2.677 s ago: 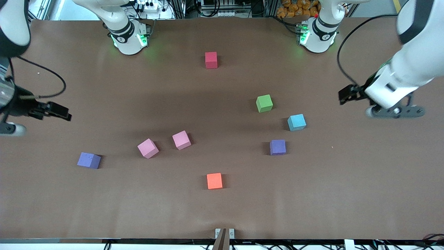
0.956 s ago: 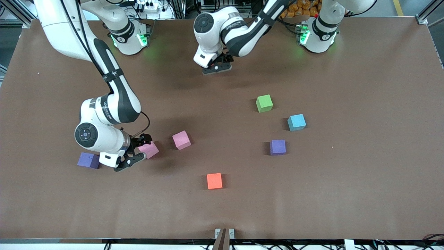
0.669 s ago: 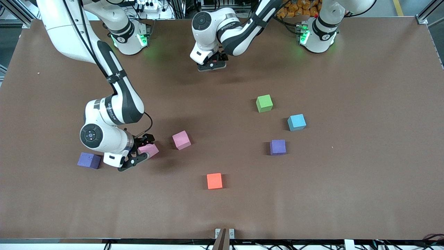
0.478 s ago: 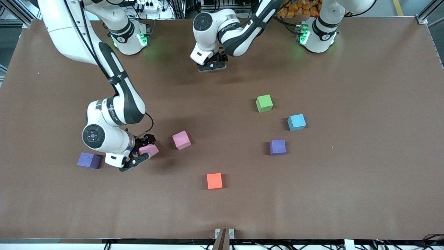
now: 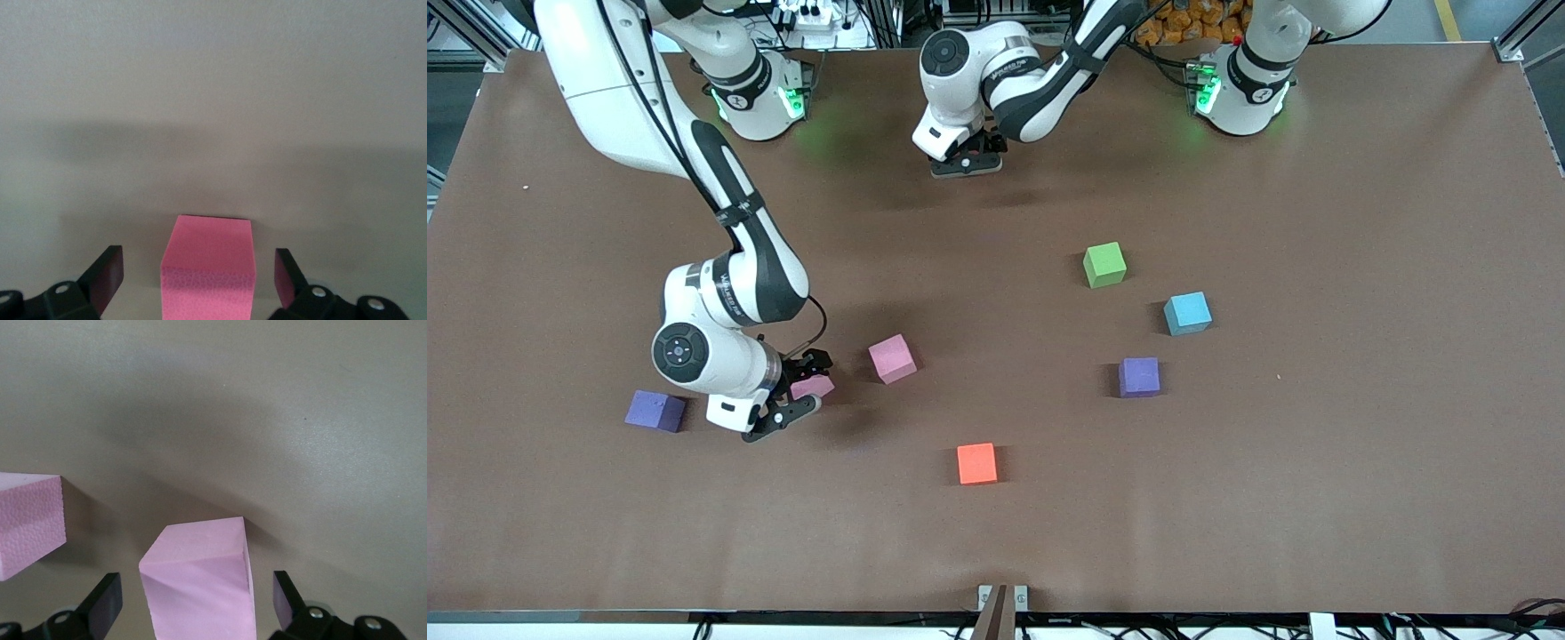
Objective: Arrange blocks into number 1
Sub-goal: 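Grasp the pink cube with the right gripper while the left gripper grasps red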
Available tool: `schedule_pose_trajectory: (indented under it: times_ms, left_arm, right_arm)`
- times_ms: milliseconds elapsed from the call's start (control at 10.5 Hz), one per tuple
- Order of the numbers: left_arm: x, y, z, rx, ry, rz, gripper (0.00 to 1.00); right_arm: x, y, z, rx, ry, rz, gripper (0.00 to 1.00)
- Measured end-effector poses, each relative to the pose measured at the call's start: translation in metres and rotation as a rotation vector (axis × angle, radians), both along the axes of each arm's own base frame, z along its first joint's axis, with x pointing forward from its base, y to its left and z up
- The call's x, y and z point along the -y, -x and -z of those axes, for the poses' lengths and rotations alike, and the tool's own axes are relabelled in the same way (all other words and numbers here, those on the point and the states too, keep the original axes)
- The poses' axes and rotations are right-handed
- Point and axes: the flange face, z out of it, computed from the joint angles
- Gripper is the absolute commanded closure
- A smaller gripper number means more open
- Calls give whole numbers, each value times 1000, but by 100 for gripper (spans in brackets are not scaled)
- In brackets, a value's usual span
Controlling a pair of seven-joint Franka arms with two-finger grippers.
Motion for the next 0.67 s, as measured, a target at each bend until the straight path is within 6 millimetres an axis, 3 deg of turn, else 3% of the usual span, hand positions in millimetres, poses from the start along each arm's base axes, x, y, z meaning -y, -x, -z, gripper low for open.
schedule_pose_trajectory:
  times_ms: [287, 382, 478, 574, 669]
  left_arm:
    - [0, 9, 20, -29, -20, 4, 0]
    - [0, 14, 26, -36, -26, 9, 6]
    - [2, 21, 30, -40, -29, 20, 48]
    - [4, 29, 31, -42, -30, 31, 78]
    - [6, 33, 31, -41, -28, 37, 100]
  right_arm:
    - [-5, 1, 1, 3, 0, -7, 0]
    - [-4, 2, 5, 9, 0, -6, 0]
    - [-3, 4, 11, 20, 0, -4, 0]
    - [-3, 6, 19, 24, 0, -5, 0]
    - [-3, 8, 24, 24, 1, -6, 7]
